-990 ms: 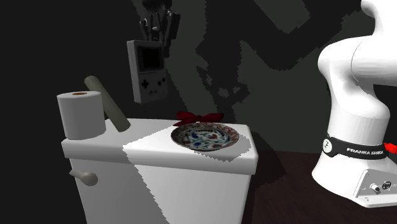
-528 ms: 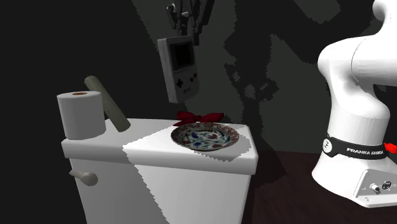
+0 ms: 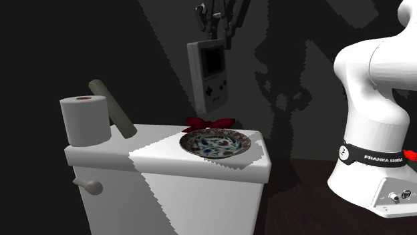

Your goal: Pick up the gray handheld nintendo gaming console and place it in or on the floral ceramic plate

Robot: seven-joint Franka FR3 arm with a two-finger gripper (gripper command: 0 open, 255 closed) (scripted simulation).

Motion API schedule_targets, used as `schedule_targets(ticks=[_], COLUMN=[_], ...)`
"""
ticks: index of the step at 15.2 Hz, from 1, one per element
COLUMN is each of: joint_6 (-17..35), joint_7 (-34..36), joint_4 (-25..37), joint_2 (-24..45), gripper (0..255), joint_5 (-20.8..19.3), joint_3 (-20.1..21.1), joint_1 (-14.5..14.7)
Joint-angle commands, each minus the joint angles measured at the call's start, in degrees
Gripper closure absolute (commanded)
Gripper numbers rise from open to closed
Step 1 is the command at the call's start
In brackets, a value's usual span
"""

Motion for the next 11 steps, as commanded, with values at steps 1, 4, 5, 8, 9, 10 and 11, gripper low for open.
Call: schedule_targets(ticks=[1,4,5,8,9,10,11], joint_6=[1.4,3.8,4.6,7.0,7.8,8.6,9.4], joint_7=[0.0,0.0,0.0,0.0,0.0,0.0,0.0], joint_4=[-1.4,-3.6,-4.3,-6.4,-7.1,-7.8,-8.4], joint_2=[0.0,0.1,0.2,0.5,0.6,0.8,0.9], gripper=[255,255,255,255,255,255,255], joint_5=[-0.1,-0.3,-0.3,-0.4,-0.5,-0.5,-0.6], joint_3=[-0.1,-0.3,-0.4,-0.6,-0.7,-0.8,-0.8], joint_1=[-0.1,-0.1,-0.2,-0.2,-0.2,-0.3,-0.3])
